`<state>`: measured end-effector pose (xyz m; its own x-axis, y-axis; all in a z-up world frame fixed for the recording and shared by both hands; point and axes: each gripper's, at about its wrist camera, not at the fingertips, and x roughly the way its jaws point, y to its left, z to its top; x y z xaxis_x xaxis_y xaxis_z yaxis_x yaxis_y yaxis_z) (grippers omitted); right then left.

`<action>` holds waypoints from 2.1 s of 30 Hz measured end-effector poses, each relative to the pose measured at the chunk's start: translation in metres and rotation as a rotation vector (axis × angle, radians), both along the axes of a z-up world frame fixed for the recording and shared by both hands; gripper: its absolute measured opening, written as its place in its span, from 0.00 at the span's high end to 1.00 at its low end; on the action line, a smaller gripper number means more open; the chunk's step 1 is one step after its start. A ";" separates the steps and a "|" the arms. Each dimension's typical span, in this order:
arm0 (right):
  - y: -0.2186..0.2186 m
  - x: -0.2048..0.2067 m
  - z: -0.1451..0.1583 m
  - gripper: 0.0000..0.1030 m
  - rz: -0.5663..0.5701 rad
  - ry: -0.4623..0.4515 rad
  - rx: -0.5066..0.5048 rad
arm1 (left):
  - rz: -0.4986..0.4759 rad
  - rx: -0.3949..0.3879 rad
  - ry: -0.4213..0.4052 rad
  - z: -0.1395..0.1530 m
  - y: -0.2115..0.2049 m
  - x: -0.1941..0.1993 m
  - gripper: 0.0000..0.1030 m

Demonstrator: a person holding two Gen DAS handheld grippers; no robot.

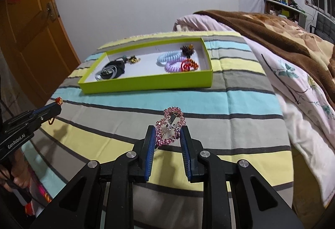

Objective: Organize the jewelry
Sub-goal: 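Grasp the red beaded bracelet with left tool while right tool grasps the pink rhinestone clip, then carry the red bracelet and pink clip into the box and lower them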

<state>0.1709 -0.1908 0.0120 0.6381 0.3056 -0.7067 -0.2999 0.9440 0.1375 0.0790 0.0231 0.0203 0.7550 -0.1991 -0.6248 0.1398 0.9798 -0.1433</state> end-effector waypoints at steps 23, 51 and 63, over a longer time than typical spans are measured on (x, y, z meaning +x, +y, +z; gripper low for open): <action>0.007 -0.018 0.041 0.76 0.065 -0.118 -0.004 | 0.028 -0.006 -0.090 0.030 -0.023 -0.013 0.90; 0.014 0.039 0.051 0.76 0.087 -0.156 -0.051 | -0.003 0.066 -0.091 0.033 -0.043 0.053 0.90; 0.019 0.085 0.041 0.76 0.094 -0.140 -0.074 | -0.025 0.067 -0.073 0.024 -0.051 0.099 0.90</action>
